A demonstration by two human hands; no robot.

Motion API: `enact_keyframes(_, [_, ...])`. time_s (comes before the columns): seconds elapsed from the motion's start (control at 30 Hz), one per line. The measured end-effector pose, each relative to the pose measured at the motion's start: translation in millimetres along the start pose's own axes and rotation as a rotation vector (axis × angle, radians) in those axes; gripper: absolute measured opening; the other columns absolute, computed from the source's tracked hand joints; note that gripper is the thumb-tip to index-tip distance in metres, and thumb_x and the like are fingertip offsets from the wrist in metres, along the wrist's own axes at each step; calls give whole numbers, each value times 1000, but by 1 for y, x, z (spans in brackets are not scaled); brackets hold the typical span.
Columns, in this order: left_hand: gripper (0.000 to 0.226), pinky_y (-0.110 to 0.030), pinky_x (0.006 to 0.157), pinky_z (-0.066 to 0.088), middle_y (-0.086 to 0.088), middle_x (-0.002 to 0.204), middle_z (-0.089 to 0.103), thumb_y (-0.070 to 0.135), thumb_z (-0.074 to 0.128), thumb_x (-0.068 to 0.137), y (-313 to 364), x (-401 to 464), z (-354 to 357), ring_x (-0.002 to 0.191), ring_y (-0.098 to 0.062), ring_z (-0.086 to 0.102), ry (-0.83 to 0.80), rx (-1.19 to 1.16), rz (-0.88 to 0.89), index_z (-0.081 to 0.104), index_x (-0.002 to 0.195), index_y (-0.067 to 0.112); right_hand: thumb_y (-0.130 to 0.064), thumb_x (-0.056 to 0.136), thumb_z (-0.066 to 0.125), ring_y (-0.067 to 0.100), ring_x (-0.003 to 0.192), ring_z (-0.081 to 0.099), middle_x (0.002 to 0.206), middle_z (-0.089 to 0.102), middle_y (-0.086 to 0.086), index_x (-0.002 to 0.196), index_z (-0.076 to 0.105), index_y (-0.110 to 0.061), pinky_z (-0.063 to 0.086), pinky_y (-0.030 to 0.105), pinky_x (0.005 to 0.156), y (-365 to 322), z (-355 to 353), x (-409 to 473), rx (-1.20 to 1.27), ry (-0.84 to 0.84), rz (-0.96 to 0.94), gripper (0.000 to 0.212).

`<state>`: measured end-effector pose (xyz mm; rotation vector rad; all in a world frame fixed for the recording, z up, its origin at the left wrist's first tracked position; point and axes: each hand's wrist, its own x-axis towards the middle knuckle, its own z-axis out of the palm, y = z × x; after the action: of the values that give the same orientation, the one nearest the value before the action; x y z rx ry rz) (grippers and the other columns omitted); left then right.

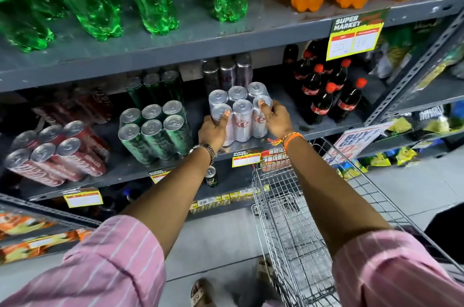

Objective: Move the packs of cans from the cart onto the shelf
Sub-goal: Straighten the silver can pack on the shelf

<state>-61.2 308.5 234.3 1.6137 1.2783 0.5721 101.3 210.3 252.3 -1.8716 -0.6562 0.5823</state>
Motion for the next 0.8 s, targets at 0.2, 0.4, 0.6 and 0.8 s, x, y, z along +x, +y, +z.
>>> enact_keyframes(0.2, [55, -31, 85, 48, -11, 115, 70, 70, 52, 82, 1, 0, -1, 106, -32, 66, 0, -10, -9, 55, 102, 18, -41, 96, 56, 31, 106, 68, 112, 73, 14, 116, 64, -7, 53, 39, 92, 2, 3, 0, 6, 24, 2, 40])
enact_keyframes(0.4, [46, -7, 28, 35, 0, 98, 62, 66, 58, 81, 6, -6, 1, 73, -14, 58, -5, -109, -23, 52, 98, 23, -39, 97, 55, 32, 106, 68, 111, 73, 16, 115, 65, -5, 54, 41, 93, 2, 2, 2, 0, 41, 7, 40])
enact_keyframes(0.6, [48, -9, 45, 40, 6, 93, 63, 65, 58, 81, 3, -6, 3, 85, -17, 59, -10, -136, -21, 54, 104, 23, -33, 98, 55, 24, 97, 62, 103, 67, 10, 110, 62, -8, 52, 42, 90, -1, 1, 5, 52, 19, 21, 29])
enact_keyframes(0.8, [56, -23, 77, 48, 1, 102, 66, 66, 56, 82, 2, -6, 0, 96, -23, 65, -21, -107, -10, 57, 111, 18, -30, 98, 54, 24, 95, 58, 101, 64, 9, 106, 59, -12, 51, 50, 97, -3, 5, 5, 78, 25, 11, 20])
